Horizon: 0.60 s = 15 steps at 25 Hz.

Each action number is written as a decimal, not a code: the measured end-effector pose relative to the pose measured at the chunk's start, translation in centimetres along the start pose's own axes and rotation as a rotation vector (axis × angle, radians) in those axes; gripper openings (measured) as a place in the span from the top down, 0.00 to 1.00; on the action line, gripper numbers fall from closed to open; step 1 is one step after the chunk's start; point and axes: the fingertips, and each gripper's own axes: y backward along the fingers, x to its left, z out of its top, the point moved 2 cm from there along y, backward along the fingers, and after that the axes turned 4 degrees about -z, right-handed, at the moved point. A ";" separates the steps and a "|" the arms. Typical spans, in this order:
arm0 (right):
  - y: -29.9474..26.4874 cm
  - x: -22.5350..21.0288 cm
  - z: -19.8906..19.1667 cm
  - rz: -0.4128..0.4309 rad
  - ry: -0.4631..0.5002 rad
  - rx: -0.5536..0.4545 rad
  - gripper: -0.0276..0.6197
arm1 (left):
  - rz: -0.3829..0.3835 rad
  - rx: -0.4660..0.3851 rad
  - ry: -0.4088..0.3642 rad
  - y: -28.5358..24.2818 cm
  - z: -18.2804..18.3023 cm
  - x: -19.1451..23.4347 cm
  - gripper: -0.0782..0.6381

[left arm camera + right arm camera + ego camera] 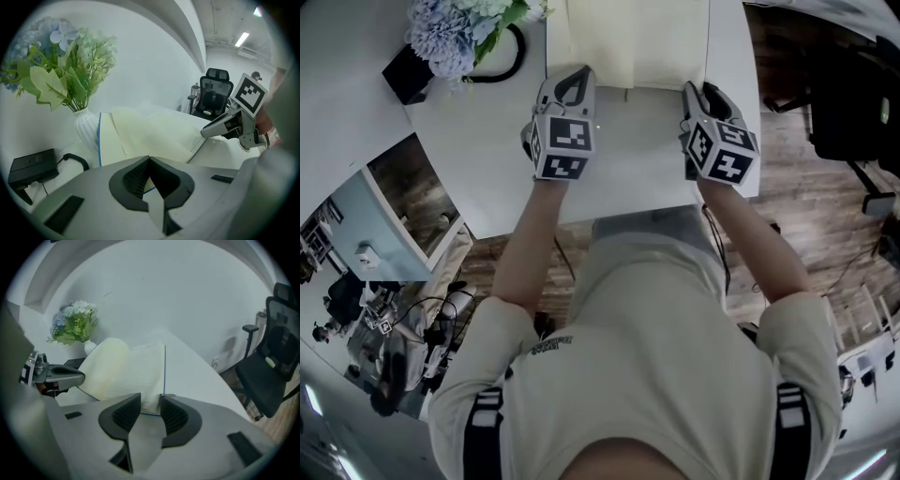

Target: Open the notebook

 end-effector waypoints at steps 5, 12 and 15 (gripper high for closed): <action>1.3 -0.3 1.1 -0.010 0.024 -0.057 0.90 | -0.006 -0.001 0.001 0.0 0.0 -0.1 0.87; 4.6 5.7 5.6 0.144 0.201 -0.253 0.95 | -0.001 -0.013 0.004 0.8 0.4 -0.1 0.87; 5.5 10.1 7.2 0.247 0.325 -0.346 0.95 | 0.004 -0.023 0.002 1.4 0.6 0.2 0.87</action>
